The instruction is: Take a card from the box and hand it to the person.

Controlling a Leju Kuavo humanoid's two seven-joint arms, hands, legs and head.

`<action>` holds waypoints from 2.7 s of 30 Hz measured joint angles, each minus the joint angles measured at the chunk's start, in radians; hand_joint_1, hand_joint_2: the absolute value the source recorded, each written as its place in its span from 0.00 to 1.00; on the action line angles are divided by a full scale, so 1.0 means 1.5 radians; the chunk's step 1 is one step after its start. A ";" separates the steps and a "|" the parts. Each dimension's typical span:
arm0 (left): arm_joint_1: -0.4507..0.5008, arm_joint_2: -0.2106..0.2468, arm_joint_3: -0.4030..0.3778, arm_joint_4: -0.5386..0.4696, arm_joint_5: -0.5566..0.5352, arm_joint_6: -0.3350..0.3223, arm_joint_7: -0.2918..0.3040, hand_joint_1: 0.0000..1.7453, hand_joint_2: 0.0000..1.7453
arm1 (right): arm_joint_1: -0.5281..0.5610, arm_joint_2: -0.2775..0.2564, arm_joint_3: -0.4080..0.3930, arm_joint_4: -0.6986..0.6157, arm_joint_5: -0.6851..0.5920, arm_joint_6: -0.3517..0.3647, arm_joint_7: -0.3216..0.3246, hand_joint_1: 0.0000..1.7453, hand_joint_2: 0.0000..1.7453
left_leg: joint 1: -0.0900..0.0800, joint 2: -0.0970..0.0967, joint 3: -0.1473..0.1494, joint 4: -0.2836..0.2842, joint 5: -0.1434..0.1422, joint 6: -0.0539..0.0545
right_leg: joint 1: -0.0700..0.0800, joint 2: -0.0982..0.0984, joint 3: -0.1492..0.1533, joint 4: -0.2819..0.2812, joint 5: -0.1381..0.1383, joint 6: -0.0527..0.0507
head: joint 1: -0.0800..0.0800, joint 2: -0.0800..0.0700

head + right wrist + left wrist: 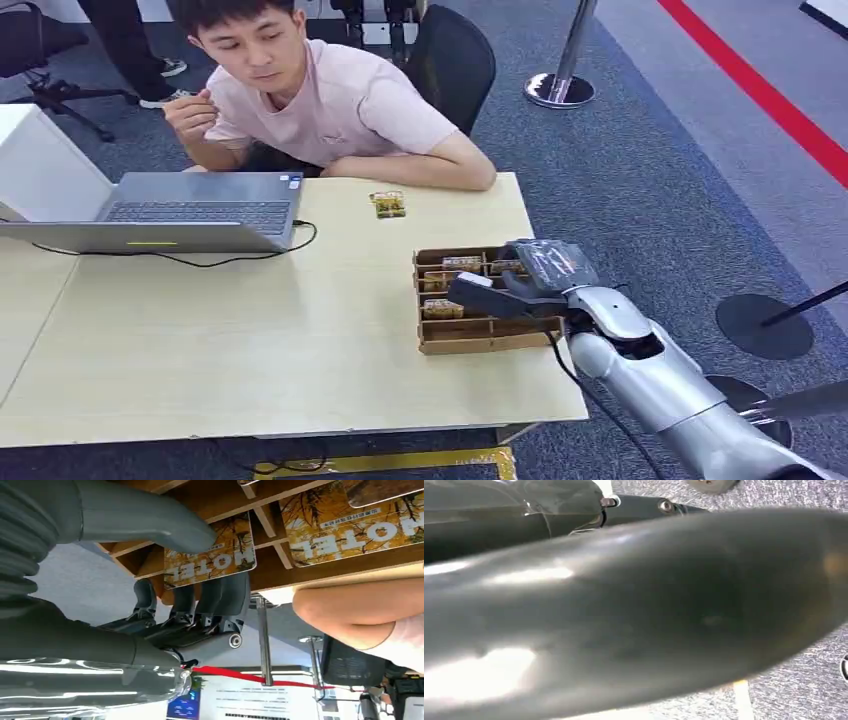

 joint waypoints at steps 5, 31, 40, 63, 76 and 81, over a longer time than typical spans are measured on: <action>0.000 0.000 0.000 0.000 0.000 -0.006 -0.003 0.00 0.00 | 0.000 0.000 0.000 0.000 0.000 0.000 0.000 0.82 1.00 | 0.000 0.000 0.000 0.000 0.000 0.000 | 0.000 0.000 0.000 0.000 0.000 0.000 | 0.000 0.000; 0.000 0.005 0.004 0.000 0.017 0.001 -0.035 0.00 1.00 | 0.001 -0.003 -0.003 -0.017 -0.016 -0.079 -0.060 0.74 1.00 | 0.000 0.000 0.000 0.000 0.000 0.000 | 0.000 0.000 0.000 0.000 0.000 0.000 | 0.000 0.000; 0.000 0.005 0.007 0.000 0.019 0.001 -0.038 0.00 1.00 | 0.028 -0.003 -0.041 -0.107 -0.039 -0.207 -0.149 0.74 1.00 | 0.000 0.000 0.000 0.000 0.000 0.000 | 0.000 0.000 0.000 0.000 0.000 0.000 | 0.000 0.000; -0.004 0.005 0.006 0.000 -0.004 -0.008 -0.030 0.00 1.00 | -0.157 0.161 -0.010 0.307 0.177 -0.412 -0.123 0.74 1.00 | 0.000 0.000 0.000 0.000 0.000 0.000 | 0.000 0.001 0.000 0.000 0.000 0.000 | 0.000 0.000; -0.004 0.005 0.004 0.000 -0.011 -0.016 -0.038 0.00 1.00 | -0.224 0.214 -0.010 0.452 0.216 -0.420 -0.101 0.00 0.00 | 0.000 0.000 0.000 0.000 0.001 0.000 | 0.000 0.001 0.000 0.000 0.001 0.000 | 0.000 0.000; -0.004 0.005 0.003 0.000 -0.012 -0.009 -0.045 0.00 0.00 | -0.241 0.228 -0.010 0.485 0.219 -0.423 -0.101 0.00 0.00 | 0.000 0.000 0.000 0.000 0.001 0.000 | 0.000 0.001 0.000 0.000 0.001 0.000 | 0.000 0.000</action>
